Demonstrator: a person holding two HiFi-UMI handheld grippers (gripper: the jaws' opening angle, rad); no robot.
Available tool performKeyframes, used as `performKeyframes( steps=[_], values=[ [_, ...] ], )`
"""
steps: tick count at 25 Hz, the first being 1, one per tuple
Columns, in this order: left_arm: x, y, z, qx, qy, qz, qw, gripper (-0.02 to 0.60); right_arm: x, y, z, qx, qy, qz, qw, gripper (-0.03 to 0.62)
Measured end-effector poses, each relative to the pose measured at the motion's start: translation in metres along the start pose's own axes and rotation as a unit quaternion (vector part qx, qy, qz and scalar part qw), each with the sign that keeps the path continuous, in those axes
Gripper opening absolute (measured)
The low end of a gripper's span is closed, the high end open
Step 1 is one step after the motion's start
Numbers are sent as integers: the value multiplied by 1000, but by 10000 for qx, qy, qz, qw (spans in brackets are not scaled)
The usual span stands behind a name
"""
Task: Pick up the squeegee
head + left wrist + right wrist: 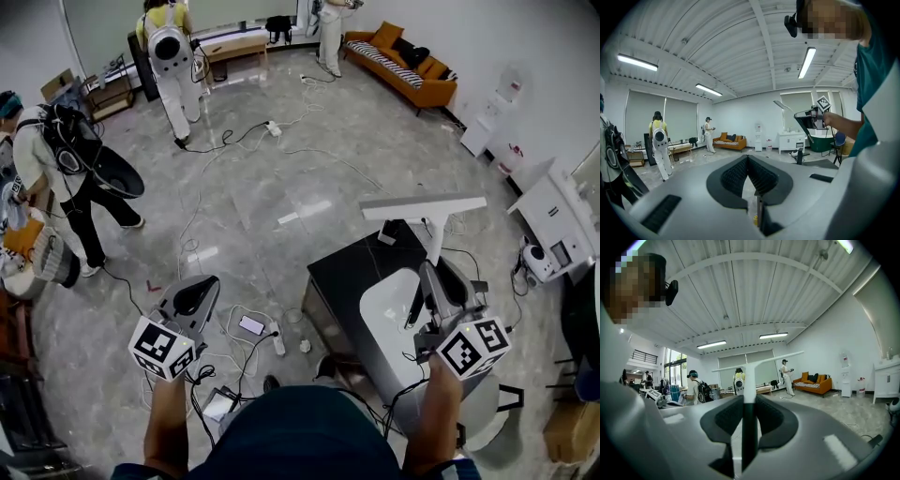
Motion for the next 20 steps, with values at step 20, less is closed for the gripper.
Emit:
performKeyframes(
  steps=[20],
  values=[
    [14,-4,1,-27,-65,-12,10000,6,14,0,-3,-10,-48,-121,9999,94]
  ],
)
Point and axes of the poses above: the fingertips, and each gripper's own axes: y forward along the fingers, z to its right, x out of its underside, the point moved 3 cm from there along -y, backward along the fingers, and after that the axes turned 14 degrees about x, right-handed, at the moved point
